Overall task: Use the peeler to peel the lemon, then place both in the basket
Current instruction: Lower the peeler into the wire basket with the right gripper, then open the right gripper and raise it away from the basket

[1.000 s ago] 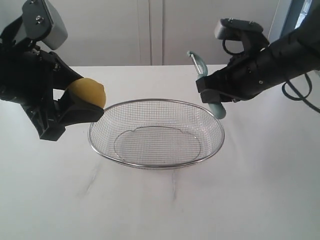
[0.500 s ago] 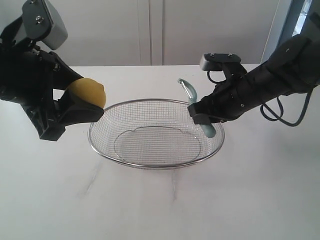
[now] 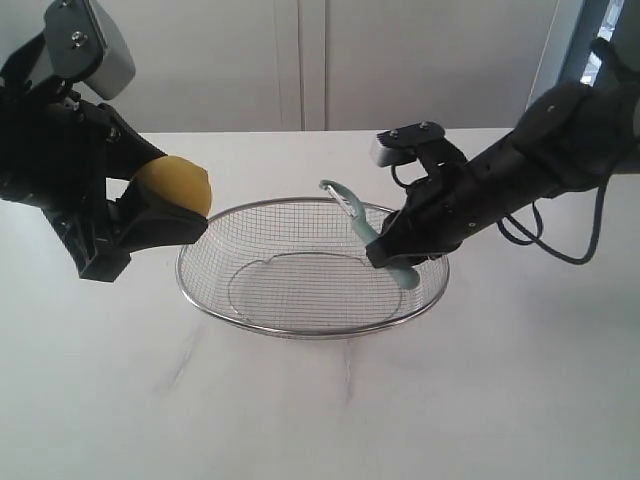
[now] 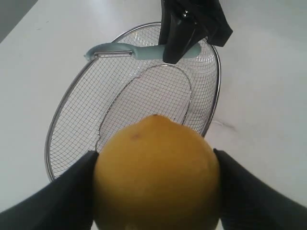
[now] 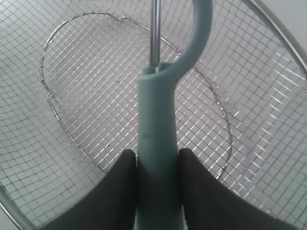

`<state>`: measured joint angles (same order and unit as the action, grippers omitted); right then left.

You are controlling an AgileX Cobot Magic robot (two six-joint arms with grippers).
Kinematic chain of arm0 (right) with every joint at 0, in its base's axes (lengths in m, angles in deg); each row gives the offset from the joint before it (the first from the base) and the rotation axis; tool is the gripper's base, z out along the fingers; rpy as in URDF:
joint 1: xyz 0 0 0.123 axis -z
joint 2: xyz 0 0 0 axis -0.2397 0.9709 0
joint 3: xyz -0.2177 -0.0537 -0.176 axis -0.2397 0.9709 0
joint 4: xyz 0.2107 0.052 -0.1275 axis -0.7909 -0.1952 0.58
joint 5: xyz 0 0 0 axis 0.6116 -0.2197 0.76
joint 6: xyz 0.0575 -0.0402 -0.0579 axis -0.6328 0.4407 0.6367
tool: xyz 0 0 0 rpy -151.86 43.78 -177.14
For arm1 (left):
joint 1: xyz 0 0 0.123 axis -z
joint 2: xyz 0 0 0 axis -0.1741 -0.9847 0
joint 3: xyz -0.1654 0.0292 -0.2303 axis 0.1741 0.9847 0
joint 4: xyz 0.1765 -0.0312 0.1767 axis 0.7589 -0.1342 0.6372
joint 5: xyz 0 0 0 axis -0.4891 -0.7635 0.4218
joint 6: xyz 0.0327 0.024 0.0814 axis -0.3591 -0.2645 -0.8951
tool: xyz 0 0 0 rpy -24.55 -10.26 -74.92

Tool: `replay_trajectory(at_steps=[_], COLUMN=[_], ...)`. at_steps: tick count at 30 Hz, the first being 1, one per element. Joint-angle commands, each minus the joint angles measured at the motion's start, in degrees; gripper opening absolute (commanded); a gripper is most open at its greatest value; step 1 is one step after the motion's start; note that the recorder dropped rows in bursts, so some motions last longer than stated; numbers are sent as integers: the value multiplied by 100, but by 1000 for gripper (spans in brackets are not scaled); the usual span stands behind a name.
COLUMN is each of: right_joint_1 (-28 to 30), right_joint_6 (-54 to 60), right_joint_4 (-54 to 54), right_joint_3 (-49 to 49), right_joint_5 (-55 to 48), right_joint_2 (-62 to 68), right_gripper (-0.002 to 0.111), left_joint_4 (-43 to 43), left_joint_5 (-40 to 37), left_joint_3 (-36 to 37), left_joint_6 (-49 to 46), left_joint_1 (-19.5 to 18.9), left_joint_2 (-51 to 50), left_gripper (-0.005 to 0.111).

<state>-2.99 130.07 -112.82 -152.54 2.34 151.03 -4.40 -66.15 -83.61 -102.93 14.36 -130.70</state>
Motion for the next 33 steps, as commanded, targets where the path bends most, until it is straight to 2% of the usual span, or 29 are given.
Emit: replay_trajectory(at_steps=[1,5,9,29,33], right_joint_1=[-392,-673,-822,-822,-822], right_joint_6=[-1234,-2652,-3303,-3265,-3265], right_joint_4=[1296,2826,3468,3454,3430], right_joint_3=[-306,-463,-521,-521,-521], right_joint_5=[-79,-53,-97,143,143], right_joint_2=[-21,-21,-21,495,530], right_gripper=[0,0,0,0,7], left_joint_4=[-153,-153,-153,-153,-153], left_joint_5=[-63,-63,-63,-63,-63], left_joint_3=[9,9,9,9,9], left_joint_6=[46,46,46,46,46], left_joint_1=[31,31,31,31,31], left_joint_2=[32,32,32,32,32], left_gripper=[0,0,0,0,0])
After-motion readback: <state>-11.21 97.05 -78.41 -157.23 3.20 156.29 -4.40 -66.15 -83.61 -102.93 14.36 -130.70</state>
